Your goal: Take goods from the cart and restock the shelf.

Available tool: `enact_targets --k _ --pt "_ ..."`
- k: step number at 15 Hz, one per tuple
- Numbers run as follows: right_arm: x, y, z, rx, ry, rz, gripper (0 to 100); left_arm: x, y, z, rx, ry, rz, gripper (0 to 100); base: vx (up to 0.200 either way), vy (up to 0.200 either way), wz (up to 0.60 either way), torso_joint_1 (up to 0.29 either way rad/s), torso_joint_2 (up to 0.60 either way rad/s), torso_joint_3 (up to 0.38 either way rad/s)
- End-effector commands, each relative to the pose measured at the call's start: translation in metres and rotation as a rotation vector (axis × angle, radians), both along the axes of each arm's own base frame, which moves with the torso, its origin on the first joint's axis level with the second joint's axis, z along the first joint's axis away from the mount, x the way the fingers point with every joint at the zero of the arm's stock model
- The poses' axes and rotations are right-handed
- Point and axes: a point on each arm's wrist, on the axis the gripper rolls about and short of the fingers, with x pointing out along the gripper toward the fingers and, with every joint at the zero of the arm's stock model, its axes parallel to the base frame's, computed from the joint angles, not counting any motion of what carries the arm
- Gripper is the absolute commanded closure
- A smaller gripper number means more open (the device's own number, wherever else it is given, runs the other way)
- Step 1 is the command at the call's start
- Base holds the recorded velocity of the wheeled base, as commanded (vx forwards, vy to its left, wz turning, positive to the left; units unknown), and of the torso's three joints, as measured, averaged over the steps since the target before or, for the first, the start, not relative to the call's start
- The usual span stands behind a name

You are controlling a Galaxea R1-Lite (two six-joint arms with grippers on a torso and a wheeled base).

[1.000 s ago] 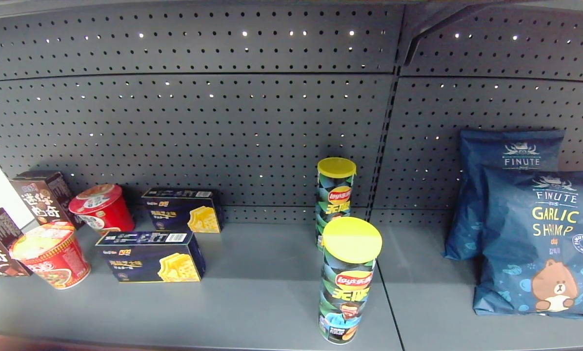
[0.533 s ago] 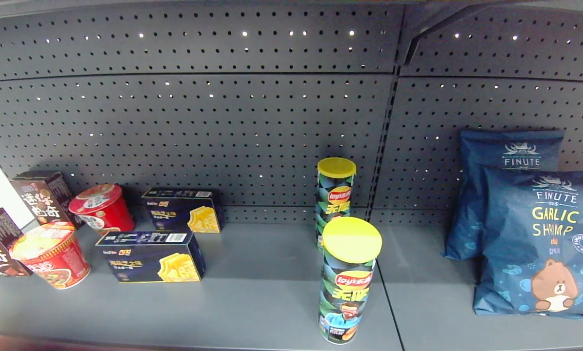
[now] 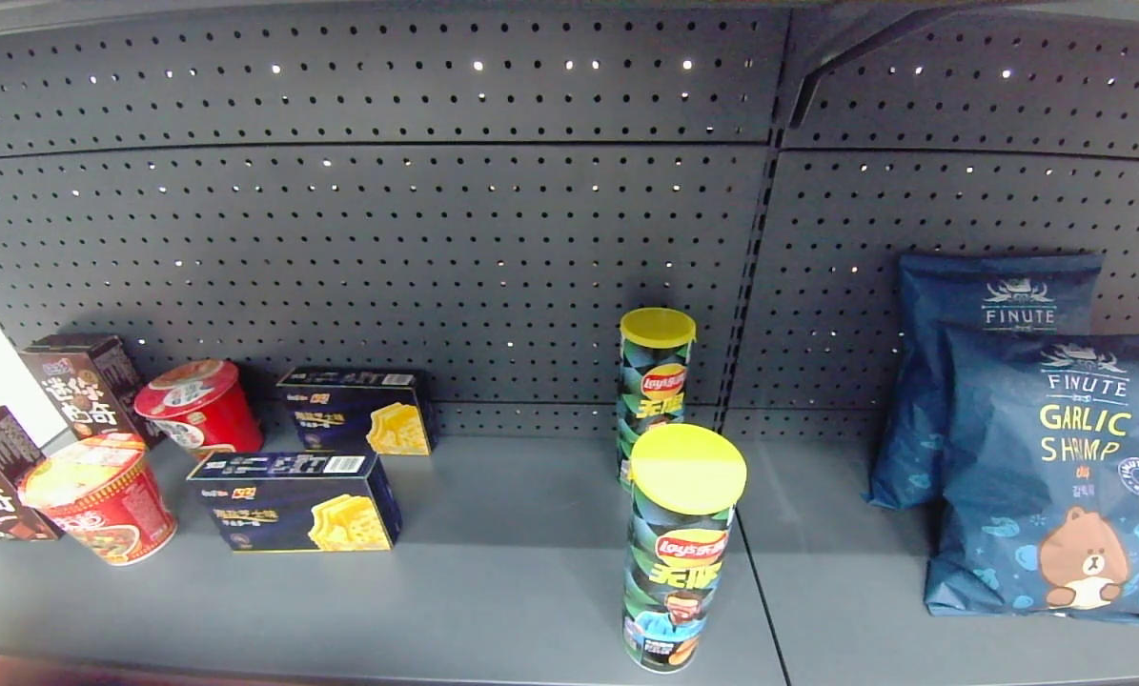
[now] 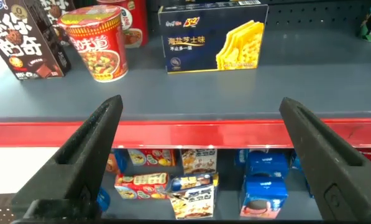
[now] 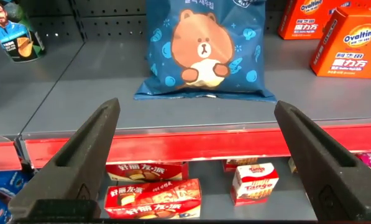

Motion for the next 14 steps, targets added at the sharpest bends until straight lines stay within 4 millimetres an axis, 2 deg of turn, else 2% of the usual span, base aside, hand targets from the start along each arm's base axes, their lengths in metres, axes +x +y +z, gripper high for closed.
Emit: enact_targets --k 1,6,8,13,14 --pt "0.0001 0.0 0.0 0.0 0.001 0.0 0 -0.0002 0.0 -0.0001 -0.002 -0.003 0.0 0 0.0 0.0 0.0 0.0 0.0 0.0" --pt "0.0001 0.0 0.0 -0.006 0.002 0.0 0 -0.0002 -0.0003 -0.0001 -0.009 -0.003 -0.016 0 0.0 0.0 0.0 0.0 0.0 0.0" --pt "0.0001 0.0 0.0 -0.007 0.002 0.0 0 -0.0002 -0.0003 -0.0001 -0.012 -0.003 -0.016 0 -0.2 0.0 0.0 0.005 0.0 0.002" --pt "0.0001 0.0002 0.0 -0.01 0.002 0.009 0 -0.0002 -0.0004 -0.0001 -0.014 -0.003 -0.02 0 0.0 0.0 0.0 0.0 0.0 0.0" --pt "0.0001 0.0002 0.0 -0.01 0.002 0.011 0 -0.0002 -0.0004 -0.0001 -0.014 -0.003 -0.02 0 0.0 0.0 -0.6 0.007 0.01 0.007"
